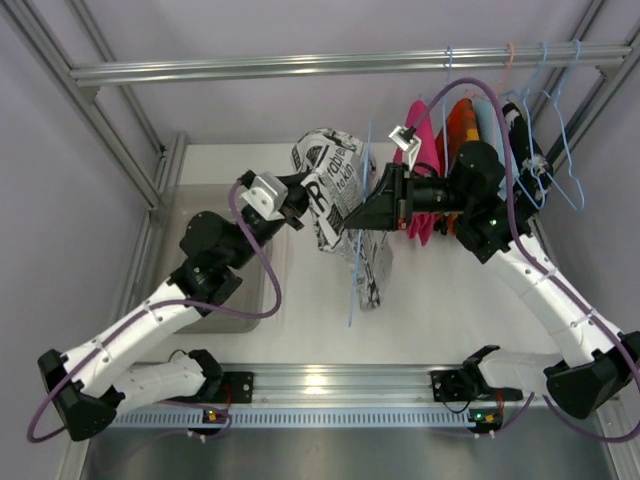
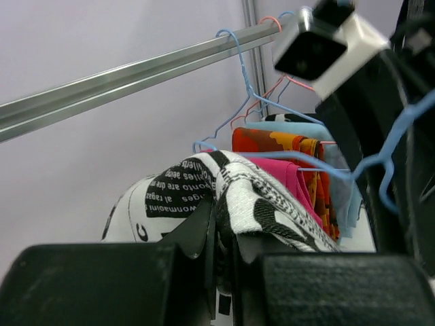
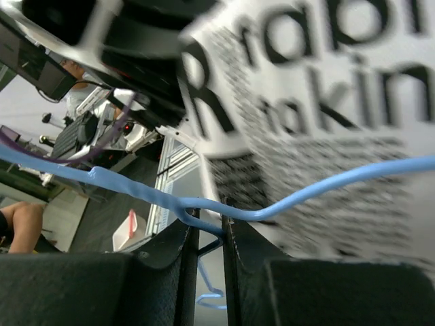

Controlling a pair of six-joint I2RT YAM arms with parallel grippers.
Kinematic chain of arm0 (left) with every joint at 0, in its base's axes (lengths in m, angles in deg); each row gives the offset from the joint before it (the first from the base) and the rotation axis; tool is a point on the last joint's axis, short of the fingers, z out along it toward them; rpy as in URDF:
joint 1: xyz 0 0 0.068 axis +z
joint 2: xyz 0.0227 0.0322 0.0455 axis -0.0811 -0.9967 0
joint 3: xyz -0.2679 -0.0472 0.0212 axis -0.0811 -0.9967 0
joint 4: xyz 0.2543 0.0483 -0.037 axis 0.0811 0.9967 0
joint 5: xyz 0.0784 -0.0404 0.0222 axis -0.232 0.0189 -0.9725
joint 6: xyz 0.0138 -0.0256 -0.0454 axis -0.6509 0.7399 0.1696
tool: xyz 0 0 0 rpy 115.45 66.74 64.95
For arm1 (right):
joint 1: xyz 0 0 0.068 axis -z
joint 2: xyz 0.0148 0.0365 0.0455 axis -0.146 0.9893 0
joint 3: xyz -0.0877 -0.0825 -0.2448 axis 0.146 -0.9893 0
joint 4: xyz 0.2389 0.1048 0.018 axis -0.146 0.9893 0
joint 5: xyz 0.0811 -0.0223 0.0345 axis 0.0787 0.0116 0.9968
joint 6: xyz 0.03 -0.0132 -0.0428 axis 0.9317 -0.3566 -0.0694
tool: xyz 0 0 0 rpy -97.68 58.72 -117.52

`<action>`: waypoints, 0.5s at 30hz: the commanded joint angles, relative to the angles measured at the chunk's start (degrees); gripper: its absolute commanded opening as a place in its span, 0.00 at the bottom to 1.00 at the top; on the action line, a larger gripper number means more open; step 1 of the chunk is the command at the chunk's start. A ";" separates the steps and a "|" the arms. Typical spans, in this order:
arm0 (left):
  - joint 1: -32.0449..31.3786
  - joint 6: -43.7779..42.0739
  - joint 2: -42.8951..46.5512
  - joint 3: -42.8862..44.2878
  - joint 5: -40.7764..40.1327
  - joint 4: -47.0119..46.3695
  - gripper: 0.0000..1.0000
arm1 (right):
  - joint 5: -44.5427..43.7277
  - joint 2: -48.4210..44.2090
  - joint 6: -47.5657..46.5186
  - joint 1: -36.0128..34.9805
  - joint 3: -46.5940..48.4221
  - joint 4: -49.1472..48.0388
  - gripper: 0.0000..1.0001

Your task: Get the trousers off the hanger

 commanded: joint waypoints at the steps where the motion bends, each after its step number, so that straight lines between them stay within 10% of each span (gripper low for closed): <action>1: 0.31 6.27 4.88 8.71 -4.63 10.01 0.00 | -1.16 -4.04 -2.30 0.35 -3.42 -7.10 0.00; 15: 8.83 -5.93 6.11 32.54 -17.03 21.03 0.00 | -3.98 -6.85 -5.54 -0.26 -13.88 -7.63 0.00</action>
